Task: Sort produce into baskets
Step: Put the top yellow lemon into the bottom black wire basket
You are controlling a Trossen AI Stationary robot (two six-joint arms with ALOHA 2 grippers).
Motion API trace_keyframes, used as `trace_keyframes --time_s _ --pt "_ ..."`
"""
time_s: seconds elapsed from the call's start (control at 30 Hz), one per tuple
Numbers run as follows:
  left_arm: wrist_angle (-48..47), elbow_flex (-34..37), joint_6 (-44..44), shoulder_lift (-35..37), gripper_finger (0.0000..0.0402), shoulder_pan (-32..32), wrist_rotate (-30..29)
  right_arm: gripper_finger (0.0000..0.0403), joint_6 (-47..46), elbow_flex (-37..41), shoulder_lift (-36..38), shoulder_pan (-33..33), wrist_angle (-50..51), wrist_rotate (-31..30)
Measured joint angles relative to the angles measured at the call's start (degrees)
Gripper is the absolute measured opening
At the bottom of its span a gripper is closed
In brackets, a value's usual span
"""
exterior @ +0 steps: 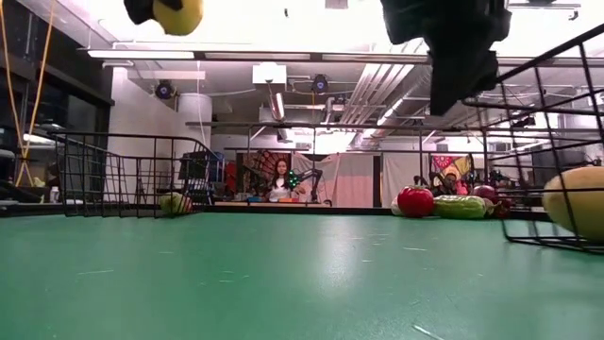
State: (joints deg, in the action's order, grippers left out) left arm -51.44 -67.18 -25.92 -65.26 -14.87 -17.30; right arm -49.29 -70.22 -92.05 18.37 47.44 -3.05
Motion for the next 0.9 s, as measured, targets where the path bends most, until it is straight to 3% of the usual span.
trace_keyframes --time_s 0.2,0.33,0.43,0.57,0.73,0.9 --pt "7.46 0.00 4.89 -2.52 0.0152 0.00 -0.07 0.0001 -0.19 -0.45 -0.09 -0.53 6.85 -4.06" --pt "11.42 0.00 7.60 -5.21 0.0152 0.01 0.78 0.0004 4.77 -5.24 1.26 -0.76 9.43 -9.20" --pt "14.96 0.00 9.82 -7.33 0.0152 0.02 2.75 0.0003 7.56 -11.75 3.08 -0.98 15.78 -16.87" --pt "23.55 0.00 13.57 -11.27 0.0152 0.02 5.85 0.0001 3.91 -21.50 5.91 -1.16 28.65 -29.71" --pt "39.72 -0.79 18.98 -20.11 0.0152 0.38 11.94 0.0000 -1.56 -30.18 10.08 -1.09 36.65 -35.95" --pt "48.02 -8.87 20.13 -32.60 0.0152 1.37 16.94 0.0000 -5.02 -33.06 13.54 -1.11 37.59 -38.98"
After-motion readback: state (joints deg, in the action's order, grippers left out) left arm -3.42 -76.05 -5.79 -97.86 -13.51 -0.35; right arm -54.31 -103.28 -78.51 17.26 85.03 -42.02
